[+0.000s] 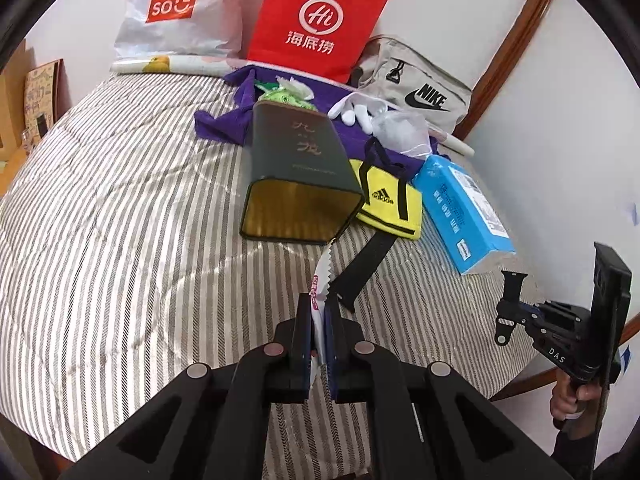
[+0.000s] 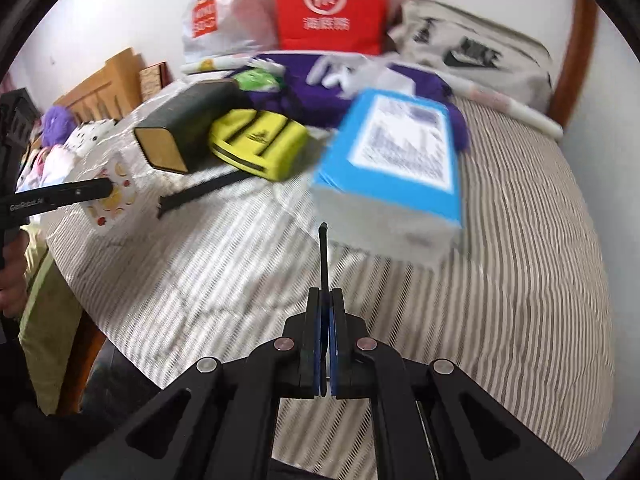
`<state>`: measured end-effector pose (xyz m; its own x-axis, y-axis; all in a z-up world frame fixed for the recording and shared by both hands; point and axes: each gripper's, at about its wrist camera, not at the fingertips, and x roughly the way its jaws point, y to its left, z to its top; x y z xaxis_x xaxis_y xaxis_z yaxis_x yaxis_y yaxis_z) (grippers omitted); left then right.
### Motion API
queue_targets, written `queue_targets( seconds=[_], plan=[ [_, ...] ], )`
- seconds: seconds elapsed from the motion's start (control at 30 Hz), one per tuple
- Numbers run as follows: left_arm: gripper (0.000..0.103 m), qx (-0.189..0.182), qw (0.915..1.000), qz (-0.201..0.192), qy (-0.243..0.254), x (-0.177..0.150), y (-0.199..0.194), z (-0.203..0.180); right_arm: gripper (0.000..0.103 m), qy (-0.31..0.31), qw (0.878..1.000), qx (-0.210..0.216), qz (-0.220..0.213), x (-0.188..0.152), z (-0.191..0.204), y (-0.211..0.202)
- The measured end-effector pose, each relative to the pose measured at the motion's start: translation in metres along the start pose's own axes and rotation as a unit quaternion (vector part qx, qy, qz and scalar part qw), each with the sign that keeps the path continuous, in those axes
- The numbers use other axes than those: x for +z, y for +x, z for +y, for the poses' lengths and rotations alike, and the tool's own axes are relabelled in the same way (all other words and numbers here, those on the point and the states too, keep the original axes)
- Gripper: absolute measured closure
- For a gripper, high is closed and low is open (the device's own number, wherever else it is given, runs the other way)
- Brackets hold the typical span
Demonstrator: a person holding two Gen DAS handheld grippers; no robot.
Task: Organize soft objects
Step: 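Carry the strap in the right tool while the left tool carries the snack packet to the towel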
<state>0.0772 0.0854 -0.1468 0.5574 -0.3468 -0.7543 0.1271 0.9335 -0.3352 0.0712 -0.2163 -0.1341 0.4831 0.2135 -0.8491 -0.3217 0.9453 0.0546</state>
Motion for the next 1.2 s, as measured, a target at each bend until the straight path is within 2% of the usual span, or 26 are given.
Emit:
queue_targets(
  seconds=[0.27,0.5,0.83,1.07,1.2],
  plan=[
    [0.097,0.005,0.9999,0.005,-0.014,0.001,-0.002,-0.002,0.1,0.037,0.999,0.007,-0.009,-0.009,-0.019,-0.003],
    [0.097,0.011,0.9998,-0.001,-0.018,0.017,-0.009,-0.008,0.1,0.048,0.998,0.03,-0.022,-0.001,-0.022,-0.013],
    [0.097,0.01,0.9998,-0.015,-0.01,0.056,-0.019,-0.02,0.1,0.037,0.996,0.054,-0.062,0.044,-0.026,-0.035],
    [0.097,0.023,0.9995,-0.021,-0.001,0.084,-0.014,-0.025,0.1,0.029,0.995,0.052,-0.077,0.088,-0.038,-0.034],
    [0.096,0.017,0.9995,-0.026,0.0,0.099,-0.013,-0.026,0.1,0.016,0.995,0.048,-0.082,0.11,-0.041,-0.032]
  ],
)
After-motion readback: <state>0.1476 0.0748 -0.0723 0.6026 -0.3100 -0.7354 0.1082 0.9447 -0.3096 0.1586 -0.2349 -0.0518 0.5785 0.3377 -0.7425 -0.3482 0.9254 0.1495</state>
